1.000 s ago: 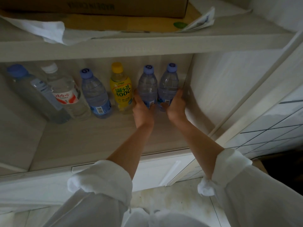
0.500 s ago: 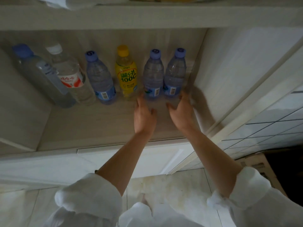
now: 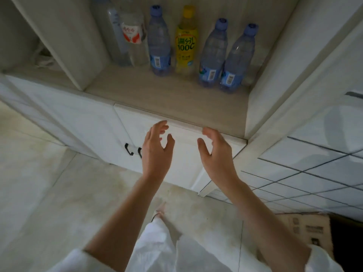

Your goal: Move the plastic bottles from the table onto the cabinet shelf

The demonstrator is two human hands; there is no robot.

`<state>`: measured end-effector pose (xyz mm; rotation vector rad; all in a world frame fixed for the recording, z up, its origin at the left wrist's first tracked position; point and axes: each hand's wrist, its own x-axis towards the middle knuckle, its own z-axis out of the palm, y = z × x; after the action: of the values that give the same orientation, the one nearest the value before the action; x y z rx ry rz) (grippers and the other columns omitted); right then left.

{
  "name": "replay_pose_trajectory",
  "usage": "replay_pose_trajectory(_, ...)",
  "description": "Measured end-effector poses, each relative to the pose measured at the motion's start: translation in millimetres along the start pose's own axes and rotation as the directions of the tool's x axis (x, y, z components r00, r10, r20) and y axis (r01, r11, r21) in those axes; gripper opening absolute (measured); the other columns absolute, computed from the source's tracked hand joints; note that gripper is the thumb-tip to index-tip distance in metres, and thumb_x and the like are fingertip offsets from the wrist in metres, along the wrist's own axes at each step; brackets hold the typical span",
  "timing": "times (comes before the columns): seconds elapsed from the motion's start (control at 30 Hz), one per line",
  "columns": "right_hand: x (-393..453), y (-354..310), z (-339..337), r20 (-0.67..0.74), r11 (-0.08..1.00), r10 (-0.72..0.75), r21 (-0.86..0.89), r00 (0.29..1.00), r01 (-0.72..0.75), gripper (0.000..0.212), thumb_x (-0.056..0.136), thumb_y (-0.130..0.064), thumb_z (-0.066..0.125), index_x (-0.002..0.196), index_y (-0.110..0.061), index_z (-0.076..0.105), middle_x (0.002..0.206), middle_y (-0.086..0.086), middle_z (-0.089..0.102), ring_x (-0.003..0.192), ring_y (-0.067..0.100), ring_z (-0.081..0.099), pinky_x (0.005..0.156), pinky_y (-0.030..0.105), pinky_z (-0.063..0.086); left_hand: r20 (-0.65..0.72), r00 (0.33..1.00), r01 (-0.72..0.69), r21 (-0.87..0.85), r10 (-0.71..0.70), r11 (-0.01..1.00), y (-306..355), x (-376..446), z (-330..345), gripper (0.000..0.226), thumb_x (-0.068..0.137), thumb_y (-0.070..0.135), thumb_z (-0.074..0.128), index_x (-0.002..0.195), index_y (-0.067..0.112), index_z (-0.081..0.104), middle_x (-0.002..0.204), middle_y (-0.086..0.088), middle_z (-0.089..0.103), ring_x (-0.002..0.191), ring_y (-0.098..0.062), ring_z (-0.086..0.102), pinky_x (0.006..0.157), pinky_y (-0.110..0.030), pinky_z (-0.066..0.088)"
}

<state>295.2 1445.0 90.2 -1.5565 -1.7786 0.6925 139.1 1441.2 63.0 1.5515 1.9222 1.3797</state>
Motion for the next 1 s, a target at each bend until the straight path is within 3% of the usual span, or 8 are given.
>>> replay_pose_trajectory(0.13, -44, -5, 10, 0.186, 0.997, -0.072, 0.030, 0.980, 0.068, 0.035, 0.099, -0.021, 0.049, 0.131, -0.009, 0.049, 0.130, 0.007, 0.060, 0.122, 0.019, 0.055, 0.105, 0.028, 0.042, -0.100, 0.987, 0.124, -0.024, -0.126, 0.992, -11, -69, -35, 0.027, 0.090, 0.011, 0.055, 0.116, 0.017, 0.060, 0.103, 0.004, 0.070, 0.096, -0.012, 0.067, 0.082, -0.040, 0.058)
replay_pose_trajectory(0.23, -78, -12, 26, 0.343, 0.993, -0.114, 0.049, 0.932, 0.103, 0.034, 0.099, -0.023, 0.048, 0.131, -0.011, 0.049, 0.129, 0.004, 0.059, 0.122, 0.016, 0.054, 0.102, 0.026, 0.041, -0.170, 0.964, 0.215, 0.037, -0.206, 0.976, -19, -124, -69, 0.026, 0.091, 0.012, 0.057, 0.116, 0.018, 0.059, 0.101, 0.007, 0.072, 0.088, -0.014, 0.069, 0.080, -0.039, 0.058)
replay_pose_trajectory(0.43, -152, -42, 72, 0.608, 0.976, -0.208, 0.081, 0.767, 0.201, 0.031, 0.098, -0.022, 0.049, 0.128, -0.012, 0.052, 0.124, 0.002, 0.061, 0.118, 0.015, 0.055, 0.097, 0.020, 0.038, -0.325, 0.849, 0.472, 0.114, -0.416, 0.874, -40, -235, -140, 0.028, 0.089, 0.010, 0.063, 0.115, 0.019, 0.061, 0.096, 0.011, 0.071, 0.083, -0.012, 0.070, 0.076, -0.038, 0.059)
replay_pose_trajectory(0.6, -233, -77, 116, 0.779, 0.940, -0.291, 0.124, 0.556, 0.319, 0.036, 0.097, -0.022, 0.051, 0.131, -0.010, 0.051, 0.124, 0.003, 0.061, 0.116, 0.013, 0.055, 0.092, 0.011, 0.032, -0.505, 0.650, 0.673, 0.034, -0.569, 0.739, -55, -341, -204, 0.029, 0.085, 0.005, 0.064, 0.111, 0.018, 0.063, 0.091, 0.009, 0.072, 0.079, -0.008, 0.069, 0.075, -0.036, 0.059)
replay_pose_trajectory(0.8, -350, -115, 161, 0.888, 0.859, -0.358, 0.191, 0.289, 0.475, 0.036, 0.094, -0.018, 0.056, 0.129, -0.009, 0.053, 0.120, 0.006, 0.062, 0.113, 0.017, 0.058, 0.092, 0.016, 0.034, -0.658, 0.394, 0.810, -0.081, -0.641, 0.581, -53, -484, -276, 0.025, 0.085, 0.003, 0.065, 0.107, 0.014, 0.064, 0.088, 0.004, 0.073, 0.074, -0.009, 0.068, 0.069, -0.018, 0.053)
replay_pose_trajectory(1.0, -474, -155, 204, 0.935, 0.754, -0.356, 0.291, -0.005, 0.589, 0.040, 0.095, -0.023, 0.055, 0.132, -0.010, 0.049, 0.123, 0.006, 0.062, 0.116, 0.021, 0.057, 0.094, 0.023, 0.038, -0.772, 0.139, 0.862, -0.213, -0.620, 0.459, -43, -613, -341, 0.021, 0.085, 0.002, 0.064, 0.104, 0.012, 0.064, 0.086, 0.004, 0.072, 0.075, -0.011, 0.068, 0.069, -0.018, 0.051)
